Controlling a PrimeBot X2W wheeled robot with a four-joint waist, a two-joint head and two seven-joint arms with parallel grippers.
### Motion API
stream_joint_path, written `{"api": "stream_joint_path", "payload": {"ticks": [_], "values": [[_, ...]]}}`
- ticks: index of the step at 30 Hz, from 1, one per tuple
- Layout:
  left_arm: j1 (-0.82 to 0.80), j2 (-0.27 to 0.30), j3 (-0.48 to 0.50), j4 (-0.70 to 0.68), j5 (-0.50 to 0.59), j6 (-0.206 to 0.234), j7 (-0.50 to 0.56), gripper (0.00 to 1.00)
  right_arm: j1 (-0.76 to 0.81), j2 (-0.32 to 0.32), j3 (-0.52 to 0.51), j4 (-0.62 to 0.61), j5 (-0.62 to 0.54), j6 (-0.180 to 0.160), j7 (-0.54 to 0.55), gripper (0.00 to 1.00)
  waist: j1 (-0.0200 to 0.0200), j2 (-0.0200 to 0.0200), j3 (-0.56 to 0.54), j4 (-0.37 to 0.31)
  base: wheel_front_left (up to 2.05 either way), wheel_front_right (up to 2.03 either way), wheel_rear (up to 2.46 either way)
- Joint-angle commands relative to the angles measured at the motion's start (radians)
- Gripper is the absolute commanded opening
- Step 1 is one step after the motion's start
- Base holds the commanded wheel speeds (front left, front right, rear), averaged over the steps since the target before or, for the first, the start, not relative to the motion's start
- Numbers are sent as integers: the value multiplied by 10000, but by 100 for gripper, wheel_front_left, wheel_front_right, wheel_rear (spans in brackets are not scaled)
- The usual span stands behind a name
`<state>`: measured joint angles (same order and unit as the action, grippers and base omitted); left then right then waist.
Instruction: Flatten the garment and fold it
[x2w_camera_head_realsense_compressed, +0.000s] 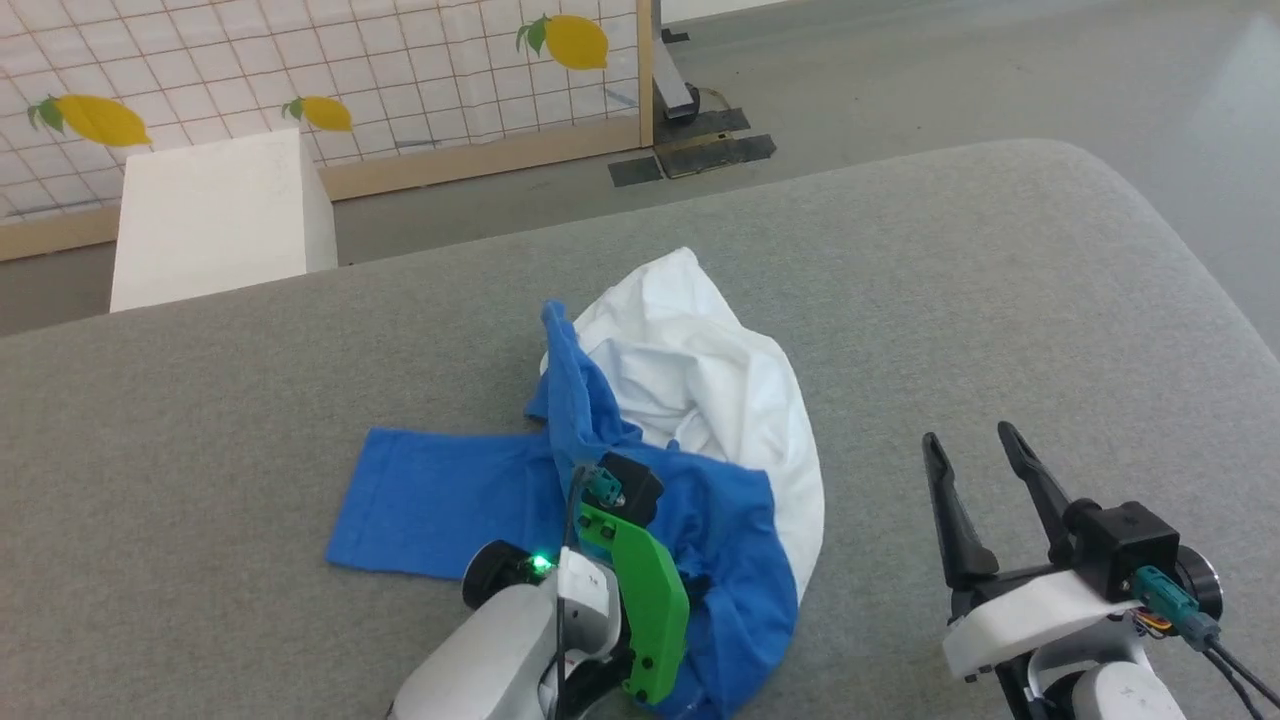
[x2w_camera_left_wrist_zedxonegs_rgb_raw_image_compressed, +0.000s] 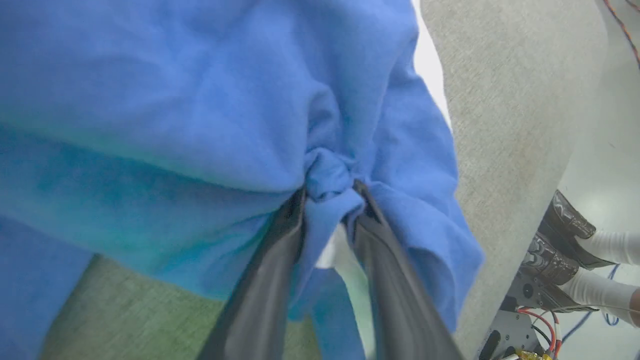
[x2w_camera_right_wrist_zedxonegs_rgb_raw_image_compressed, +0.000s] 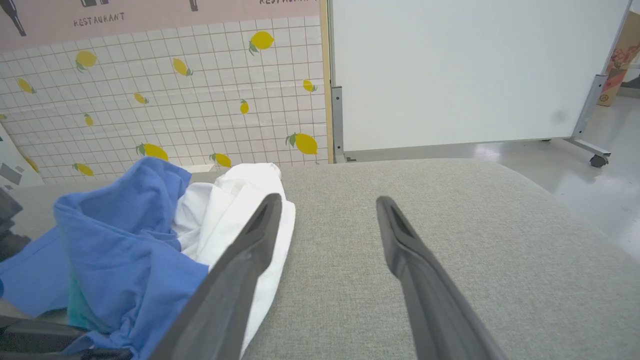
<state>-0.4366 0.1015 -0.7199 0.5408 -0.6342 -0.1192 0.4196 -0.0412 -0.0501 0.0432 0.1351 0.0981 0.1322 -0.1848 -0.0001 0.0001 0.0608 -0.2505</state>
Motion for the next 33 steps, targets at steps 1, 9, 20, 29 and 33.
{"api": "stream_joint_path", "payload": {"ticks": [1, 9, 20, 29, 33], "values": [[187, -13, 93, -96, -44, 95, -218, 100, -24, -1, -17, -84, 61, -15, -2, 100, 1, -1, -7, 164, 0, 0, 0], [413, 438, 1619, -2299, 377, 997, -3845, 100, 12, -1, -2, -351, -47, -15, 49, 100, 1, -1, -87, 1005, 0, 0, 0], [2232, 1555, 3633, -3718, 1408, 2375, -6775, 100, -826, -1, 1262, -1031, -631, -15, 1043, 100, 1, -1, 127, 2209, 0, 0, 0], [3530, 534, 5352, -5344, 2654, 2183, -6811, 100, -2896, -354, 2382, 992, -401, -15, 5353, 100, 1, -1, 691, 3235, 0, 0, 0], [3695, 88, 5809, -5441, 3004, 1724, -6812, 100, -3627, -517, 2117, 1898, -194, -15, 6884, 100, 1, -1, 881, 3655, 0, 0, 0]]}}
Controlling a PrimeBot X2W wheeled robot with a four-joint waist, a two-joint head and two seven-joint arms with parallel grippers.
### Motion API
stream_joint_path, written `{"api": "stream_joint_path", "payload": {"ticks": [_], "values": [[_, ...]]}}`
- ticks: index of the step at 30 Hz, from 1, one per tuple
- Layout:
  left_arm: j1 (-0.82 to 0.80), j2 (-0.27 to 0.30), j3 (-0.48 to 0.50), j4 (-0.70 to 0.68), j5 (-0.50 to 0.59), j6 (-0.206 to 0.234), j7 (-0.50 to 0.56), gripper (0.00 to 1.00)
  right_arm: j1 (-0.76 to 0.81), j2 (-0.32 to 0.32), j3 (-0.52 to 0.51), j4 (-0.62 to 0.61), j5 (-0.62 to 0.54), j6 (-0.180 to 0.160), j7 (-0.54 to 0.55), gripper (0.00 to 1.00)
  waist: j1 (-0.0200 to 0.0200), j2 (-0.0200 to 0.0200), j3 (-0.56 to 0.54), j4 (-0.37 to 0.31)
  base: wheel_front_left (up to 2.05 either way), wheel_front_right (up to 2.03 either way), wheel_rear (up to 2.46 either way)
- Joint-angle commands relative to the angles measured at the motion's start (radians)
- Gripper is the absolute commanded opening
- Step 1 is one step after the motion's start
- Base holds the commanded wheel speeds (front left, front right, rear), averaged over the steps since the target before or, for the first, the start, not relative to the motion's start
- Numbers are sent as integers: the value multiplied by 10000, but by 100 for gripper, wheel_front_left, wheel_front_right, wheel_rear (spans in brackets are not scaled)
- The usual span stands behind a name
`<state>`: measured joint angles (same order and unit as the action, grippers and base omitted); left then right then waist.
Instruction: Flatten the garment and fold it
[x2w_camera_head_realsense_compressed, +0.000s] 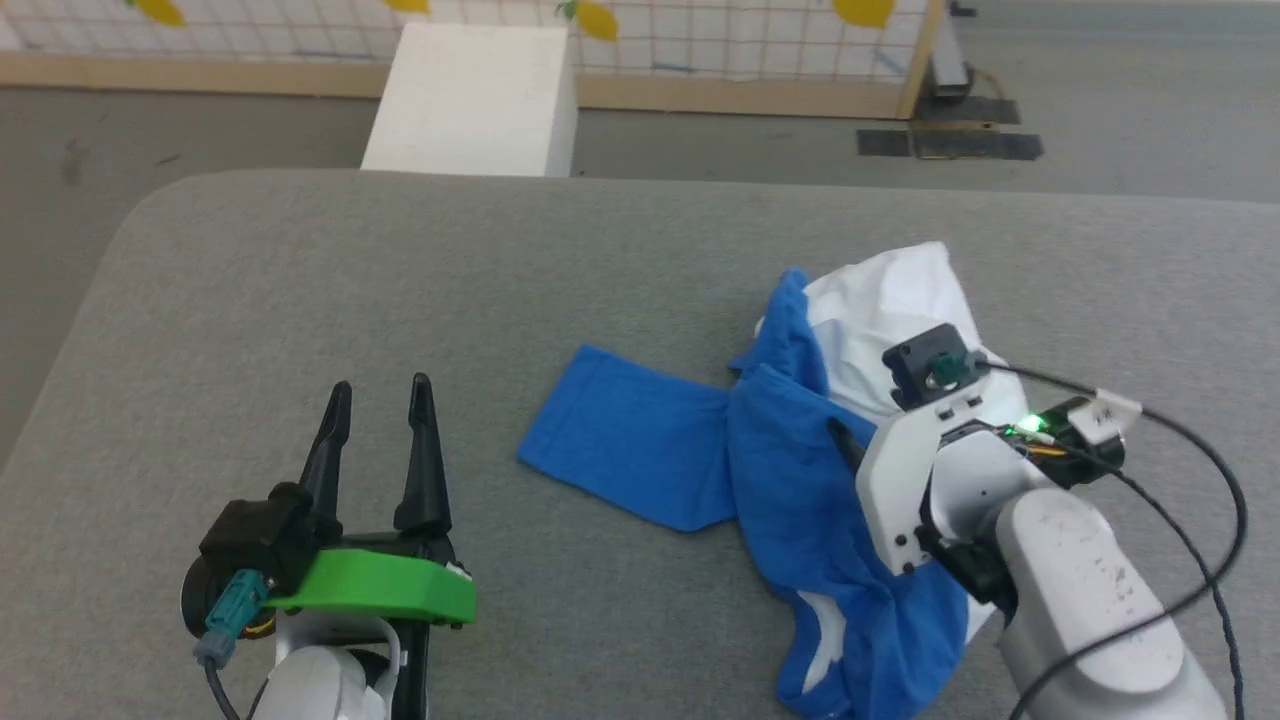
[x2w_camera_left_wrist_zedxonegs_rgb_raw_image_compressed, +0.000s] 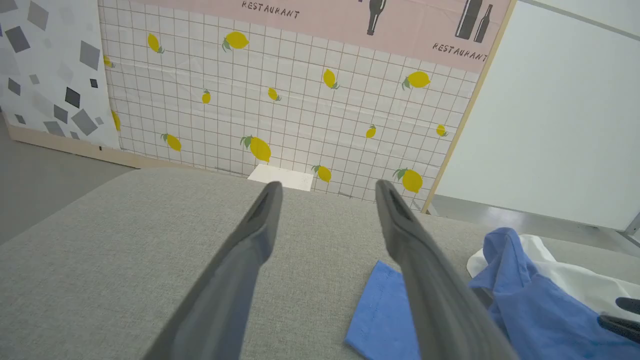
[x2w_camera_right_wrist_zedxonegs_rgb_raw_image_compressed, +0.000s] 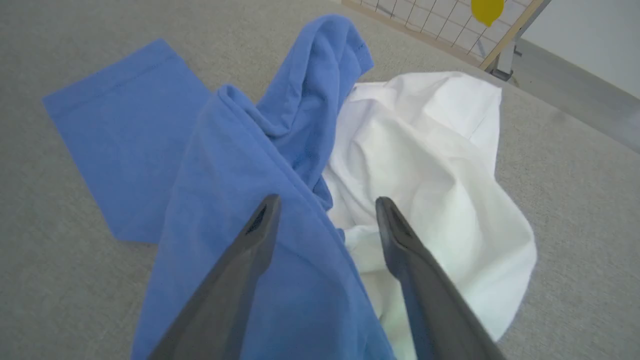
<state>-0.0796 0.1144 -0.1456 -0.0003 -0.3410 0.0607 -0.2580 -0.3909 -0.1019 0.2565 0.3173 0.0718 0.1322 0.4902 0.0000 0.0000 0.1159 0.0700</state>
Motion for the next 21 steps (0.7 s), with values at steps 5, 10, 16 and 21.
{"api": "stream_joint_path", "payload": {"ticks": [5, 10, 16, 21], "values": [[184, -372, 447, 85, 364, -565, -36, 100, -500, -217, 158, 869, 797, -15, 1945, 84, 0, 0, 398, 757, 0, 0, 0], [311, -544, 751, 262, 523, -852, -37, 100, -360, -477, 483, 449, 1858, -15, 2555, 0, 0, 0, 228, 687, 0, 0, 0], [532, -614, 957, 523, 692, -1080, -37, 100, 303, -824, -215, -1295, 2156, -15, 1096, 0, 0, 0, -257, 147, 0, 0, 0], [605, -628, 1102, 625, 789, -1204, -37, 100, 1192, -204, -2507, -2733, 1353, -15, -594, 0, 0, 0, -481, -336, 0, 0, 0]]}}
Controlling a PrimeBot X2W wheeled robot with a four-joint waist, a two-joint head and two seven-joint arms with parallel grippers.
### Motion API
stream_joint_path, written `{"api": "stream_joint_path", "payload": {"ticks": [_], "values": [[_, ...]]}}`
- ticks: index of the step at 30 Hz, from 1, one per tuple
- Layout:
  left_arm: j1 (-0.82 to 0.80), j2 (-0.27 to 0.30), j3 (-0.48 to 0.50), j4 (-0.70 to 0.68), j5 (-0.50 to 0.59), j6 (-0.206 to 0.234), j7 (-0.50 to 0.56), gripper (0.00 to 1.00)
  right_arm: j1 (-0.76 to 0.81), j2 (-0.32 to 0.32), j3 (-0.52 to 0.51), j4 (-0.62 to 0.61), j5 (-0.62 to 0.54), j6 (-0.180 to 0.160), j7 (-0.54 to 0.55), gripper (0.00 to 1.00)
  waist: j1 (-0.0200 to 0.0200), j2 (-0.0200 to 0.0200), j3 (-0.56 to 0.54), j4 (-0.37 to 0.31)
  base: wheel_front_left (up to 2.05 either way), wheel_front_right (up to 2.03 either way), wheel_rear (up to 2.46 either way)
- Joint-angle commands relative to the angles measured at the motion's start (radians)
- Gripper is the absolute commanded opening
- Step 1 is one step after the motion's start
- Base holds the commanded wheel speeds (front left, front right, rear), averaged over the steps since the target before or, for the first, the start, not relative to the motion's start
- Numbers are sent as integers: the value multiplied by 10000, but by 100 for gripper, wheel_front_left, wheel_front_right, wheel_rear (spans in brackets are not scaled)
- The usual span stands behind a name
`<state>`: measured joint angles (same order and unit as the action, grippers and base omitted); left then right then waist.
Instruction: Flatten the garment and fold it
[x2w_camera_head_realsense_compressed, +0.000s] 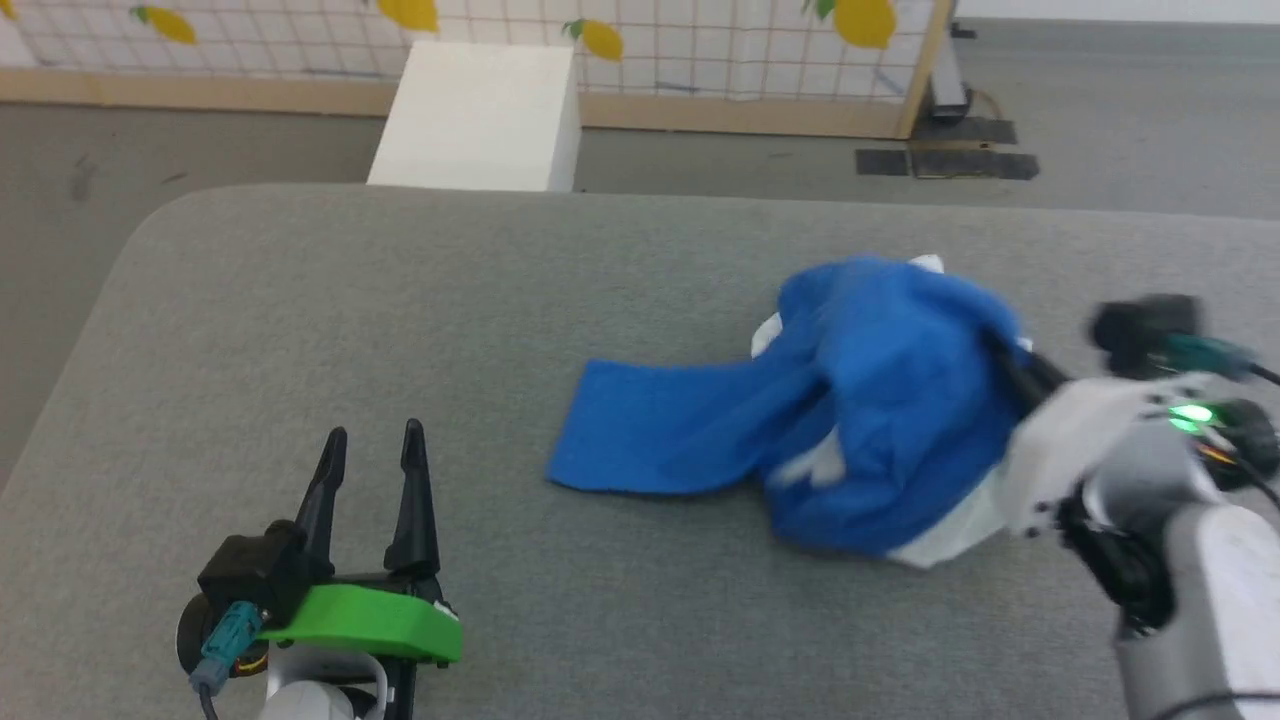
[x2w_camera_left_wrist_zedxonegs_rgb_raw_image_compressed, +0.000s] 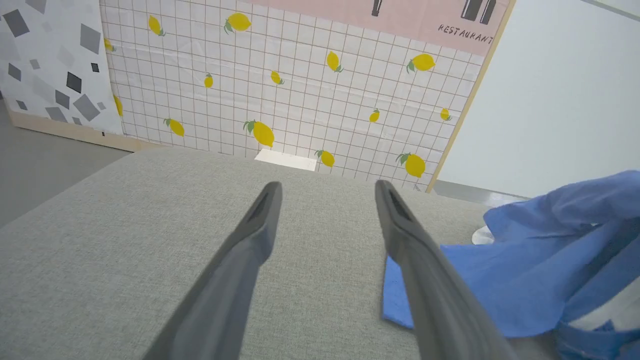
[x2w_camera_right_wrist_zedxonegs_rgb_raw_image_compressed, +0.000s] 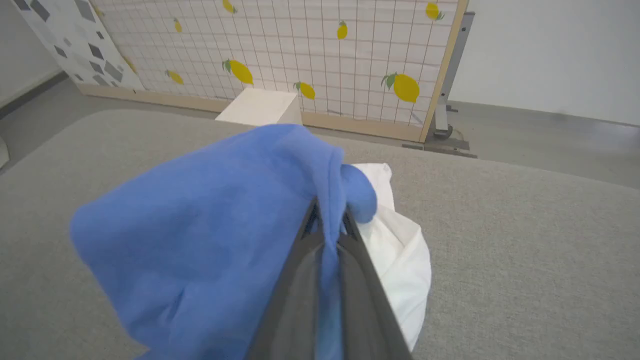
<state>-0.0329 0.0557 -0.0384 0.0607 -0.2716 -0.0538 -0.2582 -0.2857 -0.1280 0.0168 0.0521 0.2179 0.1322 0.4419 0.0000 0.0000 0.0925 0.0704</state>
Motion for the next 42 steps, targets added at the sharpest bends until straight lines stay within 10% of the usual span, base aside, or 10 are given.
{"api": "stream_joint_path", "payload": {"ticks": [1, 10, 12, 13, 18, 24, 42], "values": [[144, -43, 29, 26, 117, -79, -35, 100, 401, 249, -738, -332, -362, -15, -360, 0, 0, 0, -271, -428, 0, 0, 0], [93, -51, 4, 149, 191, -187, -35, 100, 2456, 772, -4372, -159, -667, -15, -365, 0, 0, 0, -276, -852, 0, 0, 0], [90, -52, 6, 169, 173, -201, -35, 100, 2890, 773, -4330, 152, -515, -15, 110, 55, 0, 0, -251, -920, 0, 0, 0], [82, -52, -4, 184, 174, -212, -35, 100, 3052, 774, -4296, 164, -442, -15, 196, 100, 0, 0, -229, -946, 0, 0, 0], [-5, -53, -55, 179, 176, -238, -35, 100, 3071, 776, -4523, -617, -886, -15, -1252, 100, 0, 0, -140, -955, 0, 0, 0], [-224, -54, -198, 132, 164, -255, -36, 100, 2619, 776, -2199, -1649, -1275, -15, -2539, 100, 0, 0, 59, -756, 0, 0, 0], [-983, -54, -841, 37, -246, -164, -36, 100, -1973, -131, 758, 3750, -2830, -15, 1897, 93, 0, 0, 1403, 740, 0, 0, 0]]}}
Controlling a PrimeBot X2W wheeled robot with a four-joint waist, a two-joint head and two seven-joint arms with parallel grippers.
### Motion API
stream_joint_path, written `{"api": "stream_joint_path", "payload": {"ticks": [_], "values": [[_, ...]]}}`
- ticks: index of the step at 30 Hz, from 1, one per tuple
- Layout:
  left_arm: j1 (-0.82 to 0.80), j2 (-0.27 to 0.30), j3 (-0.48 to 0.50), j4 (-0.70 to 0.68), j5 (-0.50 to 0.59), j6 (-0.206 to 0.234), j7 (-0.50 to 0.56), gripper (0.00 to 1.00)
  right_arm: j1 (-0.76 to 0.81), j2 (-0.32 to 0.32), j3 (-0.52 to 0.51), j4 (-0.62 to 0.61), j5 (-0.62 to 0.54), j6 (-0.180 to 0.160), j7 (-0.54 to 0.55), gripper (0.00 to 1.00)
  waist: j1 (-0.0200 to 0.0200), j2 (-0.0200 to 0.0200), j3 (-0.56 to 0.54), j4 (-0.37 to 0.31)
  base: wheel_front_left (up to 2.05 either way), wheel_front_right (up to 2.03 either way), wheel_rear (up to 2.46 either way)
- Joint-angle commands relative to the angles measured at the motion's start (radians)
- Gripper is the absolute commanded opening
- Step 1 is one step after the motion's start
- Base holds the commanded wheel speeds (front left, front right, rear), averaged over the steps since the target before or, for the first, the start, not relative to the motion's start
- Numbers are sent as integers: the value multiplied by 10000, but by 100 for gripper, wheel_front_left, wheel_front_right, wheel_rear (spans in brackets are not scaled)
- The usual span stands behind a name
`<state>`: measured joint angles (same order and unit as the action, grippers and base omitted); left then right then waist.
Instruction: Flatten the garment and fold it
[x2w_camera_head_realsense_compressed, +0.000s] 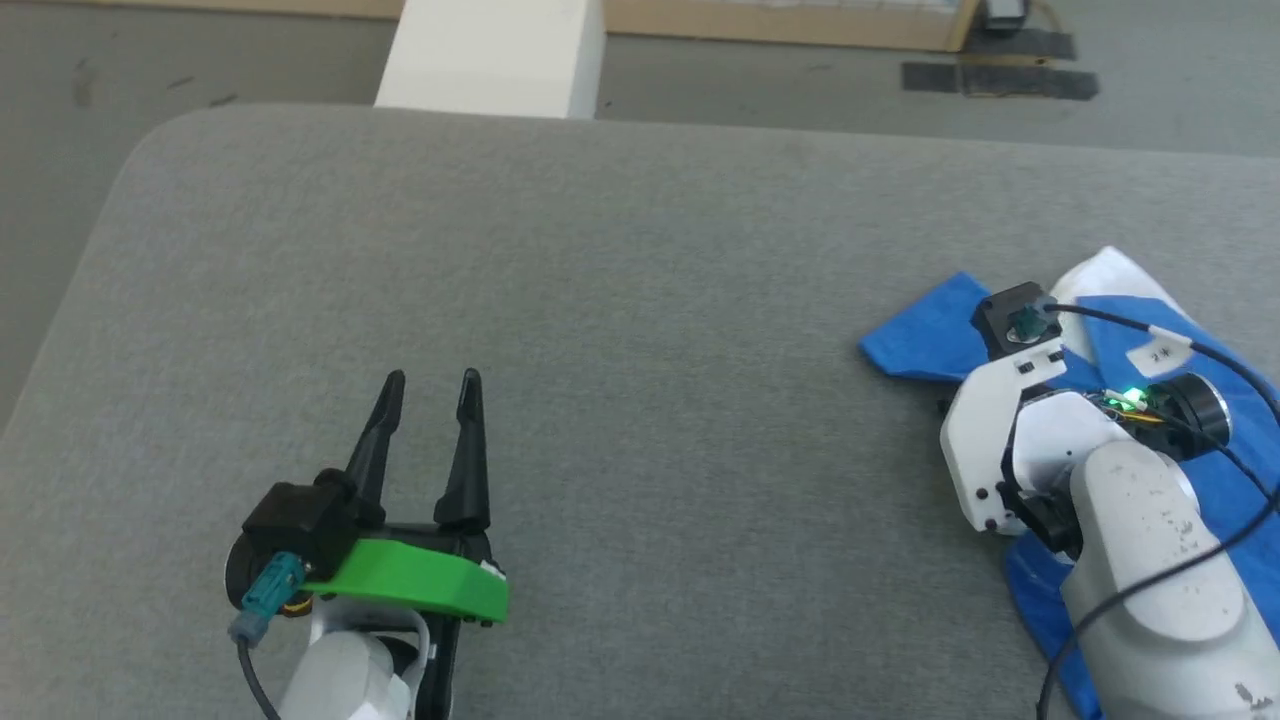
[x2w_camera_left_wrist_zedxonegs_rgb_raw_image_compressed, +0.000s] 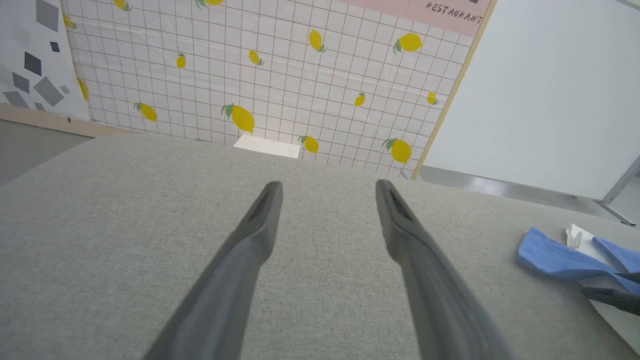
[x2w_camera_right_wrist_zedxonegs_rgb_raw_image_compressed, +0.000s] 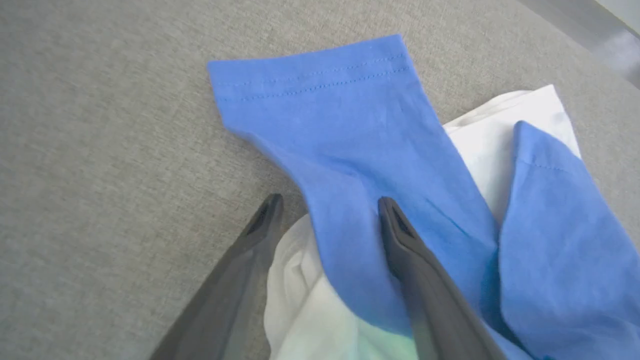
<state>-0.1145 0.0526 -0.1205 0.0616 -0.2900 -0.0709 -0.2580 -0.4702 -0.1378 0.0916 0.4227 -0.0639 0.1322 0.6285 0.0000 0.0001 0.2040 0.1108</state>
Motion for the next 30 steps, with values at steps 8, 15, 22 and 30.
{"api": "stream_joint_path", "payload": {"ticks": [8, 15, 22, 30], "values": [[-84, -24, -127, 211, -96, 27, -38, 100, -449, 247, 230, 235, 539, -15, -739, 0, 0, -1, -37, 394, 0, 0, 0], [126, -24, -93, 355, 32, -32, -38, 100, 318, 775, 3222, -1382, 2422, -15, -1709, 0, 0, -1, -736, 105, 0, 0, 0], [243, -24, -14, 381, 92, -88, -38, 100, 1368, 791, 5876, -1871, 3851, -15, -1306, 89, 0, -1, -1022, -48, 0, 0, 0], [539, -24, 162, 328, 101, -83, -38, 100, 2055, 573, 4408, -3355, 4415, -15, -2705, 100, 0, -1, -1246, -332, 0, 0, 0]]}}
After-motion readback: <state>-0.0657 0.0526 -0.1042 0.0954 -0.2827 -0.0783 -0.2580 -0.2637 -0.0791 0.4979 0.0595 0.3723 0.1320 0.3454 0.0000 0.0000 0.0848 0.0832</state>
